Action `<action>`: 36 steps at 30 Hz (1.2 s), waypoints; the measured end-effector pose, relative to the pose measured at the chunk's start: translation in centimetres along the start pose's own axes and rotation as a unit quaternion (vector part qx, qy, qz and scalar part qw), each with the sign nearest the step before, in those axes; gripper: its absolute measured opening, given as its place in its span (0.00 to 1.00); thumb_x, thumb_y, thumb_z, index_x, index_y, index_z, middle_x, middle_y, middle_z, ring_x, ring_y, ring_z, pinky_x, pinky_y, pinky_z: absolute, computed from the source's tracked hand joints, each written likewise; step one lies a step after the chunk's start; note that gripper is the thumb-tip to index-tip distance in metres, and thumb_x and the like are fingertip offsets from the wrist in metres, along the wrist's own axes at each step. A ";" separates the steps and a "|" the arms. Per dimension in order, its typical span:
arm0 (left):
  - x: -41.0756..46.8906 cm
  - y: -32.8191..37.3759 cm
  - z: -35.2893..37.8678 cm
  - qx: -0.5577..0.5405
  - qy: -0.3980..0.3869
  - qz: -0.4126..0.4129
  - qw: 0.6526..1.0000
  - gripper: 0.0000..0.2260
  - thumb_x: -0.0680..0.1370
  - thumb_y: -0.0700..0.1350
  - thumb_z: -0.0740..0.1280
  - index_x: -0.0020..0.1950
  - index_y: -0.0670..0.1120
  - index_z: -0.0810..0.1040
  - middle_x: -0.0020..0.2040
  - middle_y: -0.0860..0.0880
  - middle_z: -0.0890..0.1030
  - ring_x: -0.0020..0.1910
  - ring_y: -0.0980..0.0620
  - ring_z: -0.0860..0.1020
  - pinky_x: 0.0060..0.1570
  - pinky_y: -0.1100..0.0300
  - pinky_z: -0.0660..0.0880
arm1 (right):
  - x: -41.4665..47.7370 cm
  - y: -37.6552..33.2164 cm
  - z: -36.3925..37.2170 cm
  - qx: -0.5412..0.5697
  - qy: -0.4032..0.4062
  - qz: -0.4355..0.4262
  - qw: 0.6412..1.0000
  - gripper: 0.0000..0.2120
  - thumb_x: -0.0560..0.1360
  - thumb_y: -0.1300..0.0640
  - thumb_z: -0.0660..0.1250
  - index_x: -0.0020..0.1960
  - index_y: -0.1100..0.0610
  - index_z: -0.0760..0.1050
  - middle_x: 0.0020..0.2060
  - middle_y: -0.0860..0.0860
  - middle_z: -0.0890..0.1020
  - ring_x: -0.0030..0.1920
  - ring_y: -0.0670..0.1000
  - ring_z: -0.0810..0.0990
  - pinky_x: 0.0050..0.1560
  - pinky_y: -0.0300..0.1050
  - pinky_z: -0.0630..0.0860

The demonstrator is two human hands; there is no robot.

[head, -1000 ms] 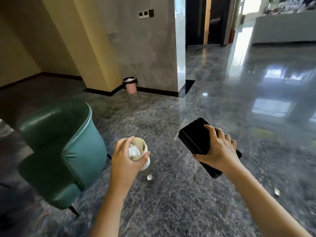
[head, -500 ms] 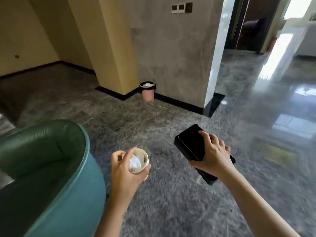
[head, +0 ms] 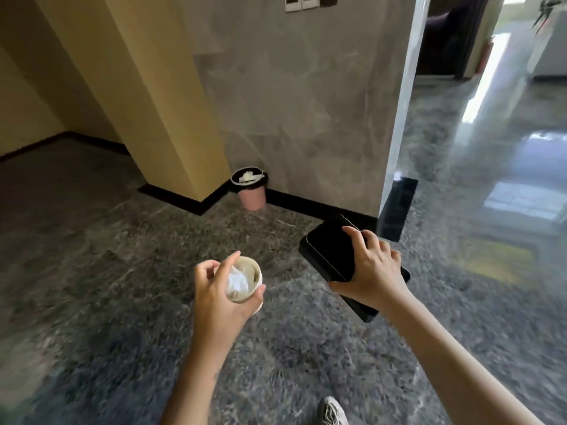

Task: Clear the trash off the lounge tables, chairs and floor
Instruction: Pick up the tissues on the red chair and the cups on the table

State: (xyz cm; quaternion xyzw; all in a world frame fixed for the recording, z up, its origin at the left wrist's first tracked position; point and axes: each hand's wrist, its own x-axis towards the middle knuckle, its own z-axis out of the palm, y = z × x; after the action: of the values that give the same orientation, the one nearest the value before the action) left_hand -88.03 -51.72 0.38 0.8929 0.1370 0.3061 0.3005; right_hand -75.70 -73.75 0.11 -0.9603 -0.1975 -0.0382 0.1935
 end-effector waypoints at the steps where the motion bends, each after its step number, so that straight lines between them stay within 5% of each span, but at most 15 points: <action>1: 3.2 -0.9 1.2 0.005 0.000 -0.007 1.000 0.28 0.63 0.45 0.79 0.61 0.47 0.77 0.52 0.50 0.64 0.48 0.57 0.66 0.48 0.73 0.62 | 3.9 0.0 0.4 0.002 -0.004 0.002 1.000 0.50 0.58 0.35 0.69 0.72 0.46 0.49 0.67 0.53 0.63 0.63 0.59 0.66 0.61 0.55 0.63; 4: 12.9 -3.2 3.5 0.019 0.006 -0.020 1.000 0.28 0.63 0.44 0.78 0.62 0.47 0.77 0.52 0.50 0.65 0.49 0.55 0.68 0.49 0.68 0.64 | 15.3 -1.1 1.3 0.004 -0.003 -0.001 1.000 0.50 0.58 0.35 0.70 0.73 0.46 0.49 0.67 0.53 0.63 0.63 0.59 0.66 0.61 0.54 0.63; 15: 42.4 -18.1 12.8 0.036 0.048 -0.049 0.997 0.28 0.63 0.44 0.77 0.62 0.48 0.76 0.53 0.51 0.65 0.50 0.55 0.69 0.44 0.75 0.65 | 51.6 -8.5 12.0 -0.014 -0.031 -0.076 0.996 0.49 0.58 0.36 0.71 0.72 0.48 0.53 0.66 0.54 0.66 0.61 0.60 0.68 0.57 0.55 0.66; 19: 55.0 -24.7 16.0 0.014 0.053 -0.063 0.996 0.28 0.65 0.45 0.76 0.63 0.49 0.74 0.53 0.53 0.64 0.50 0.59 0.67 0.41 0.79 0.66 | 65.9 -10.9 15.1 -0.039 -0.053 -0.067 0.996 0.49 0.60 0.35 0.71 0.73 0.48 0.51 0.67 0.54 0.65 0.63 0.60 0.67 0.59 0.55 0.66; 24: 71.2 -30.1 18.9 0.034 0.048 -0.050 0.997 0.27 0.63 0.46 0.77 0.61 0.48 0.76 0.52 0.52 0.65 0.48 0.57 0.68 0.42 0.73 0.65 | 81.6 -13.2 16.7 -0.042 -0.044 -0.048 0.997 0.49 0.61 0.35 0.71 0.73 0.48 0.51 0.67 0.54 0.64 0.63 0.61 0.67 0.60 0.58 0.65; 29: 84.0 -35.0 24.1 0.017 0.010 -0.027 0.999 0.27 0.64 0.44 0.77 0.61 0.46 0.75 0.54 0.48 0.67 0.47 0.61 0.66 0.43 0.81 0.65 | 93.5 -13.2 20.7 -0.015 -0.042 -0.012 0.999 0.48 0.62 0.35 0.70 0.73 0.49 0.51 0.68 0.55 0.63 0.64 0.62 0.66 0.62 0.59 0.63; 36: 102.2 -45.3 35.4 0.032 -0.052 -0.048 0.997 0.30 0.65 0.45 0.78 0.64 0.45 0.73 0.56 0.48 0.67 0.49 0.58 0.67 0.44 0.69 0.67 | 114.7 -12.8 31.4 0.017 -0.095 0.029 0.995 0.48 0.63 0.34 0.69 0.73 0.49 0.48 0.69 0.56 0.60 0.65 0.62 0.64 0.64 0.59 0.62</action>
State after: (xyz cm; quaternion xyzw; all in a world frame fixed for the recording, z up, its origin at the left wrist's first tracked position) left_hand 10.73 11.47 -2.71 0.9091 0.1734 0.2403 0.2927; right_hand 24.53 -8.97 -7.08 -0.9613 -0.1881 0.0622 0.1912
